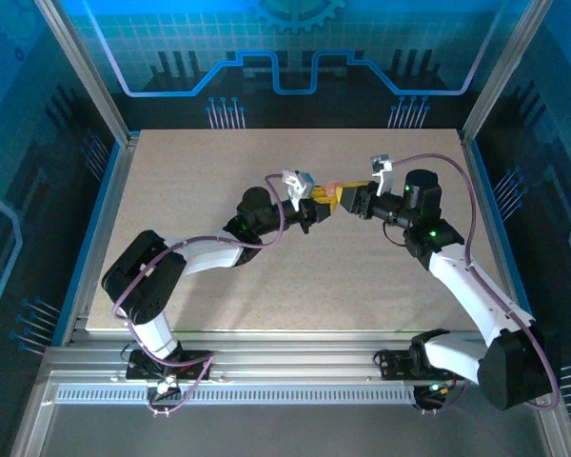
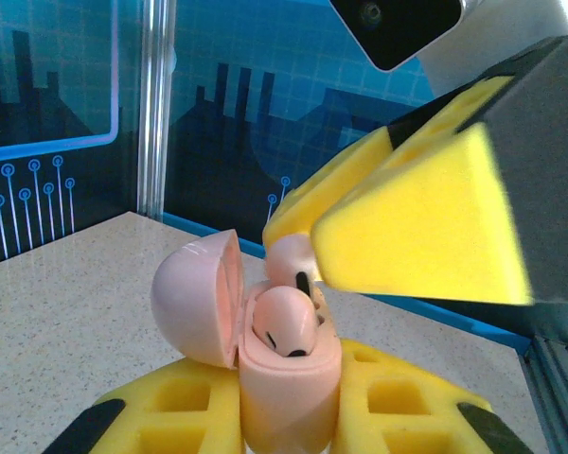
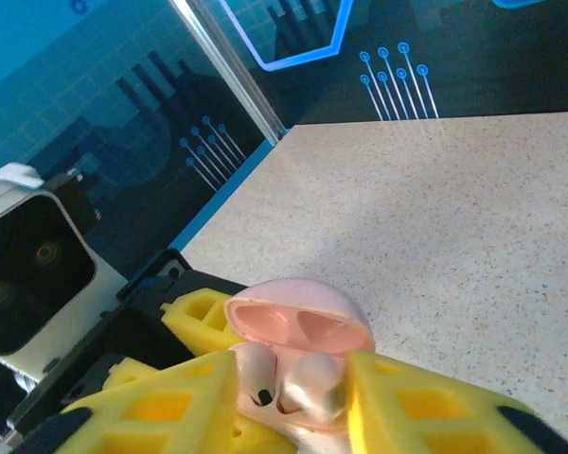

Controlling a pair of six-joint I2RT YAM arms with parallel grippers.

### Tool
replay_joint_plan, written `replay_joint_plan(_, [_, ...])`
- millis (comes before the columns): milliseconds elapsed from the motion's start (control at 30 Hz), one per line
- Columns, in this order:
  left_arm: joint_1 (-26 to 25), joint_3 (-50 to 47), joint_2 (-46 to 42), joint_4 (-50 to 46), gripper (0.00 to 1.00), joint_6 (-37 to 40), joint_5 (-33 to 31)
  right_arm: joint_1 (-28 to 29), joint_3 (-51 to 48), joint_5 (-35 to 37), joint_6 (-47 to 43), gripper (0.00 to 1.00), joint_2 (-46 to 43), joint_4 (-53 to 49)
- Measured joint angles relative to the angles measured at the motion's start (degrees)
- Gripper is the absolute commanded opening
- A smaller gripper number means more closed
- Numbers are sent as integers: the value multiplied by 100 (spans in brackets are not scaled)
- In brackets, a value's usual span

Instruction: Insert the wireless bluetooth earbuds into the charging case

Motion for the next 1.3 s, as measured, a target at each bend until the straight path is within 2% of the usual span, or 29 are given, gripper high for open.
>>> replay_joint_plan(333, [0,0,-79,20,17,0,2,-136,205,-142,22,63,-55,-330])
replay_joint_plan(567, [0,0,-236,17,17,2,114,-221,313,-70,-251,75,-627,-726])
replay_joint_plan(833, [0,-28,-520,-175,17,35,350,-400,332,-168,-1355,77,-1130,-1368])
replay_joint_plan(1033, [0,-87,-822,-463,17,160,601,-841,330,-868,-2363,78,-1320,-1668])
replay_joint_plan(1300, [0,-129,-977,-813,17,289,881,-1040,332,-1762,-3711,77,-1384,-2334])
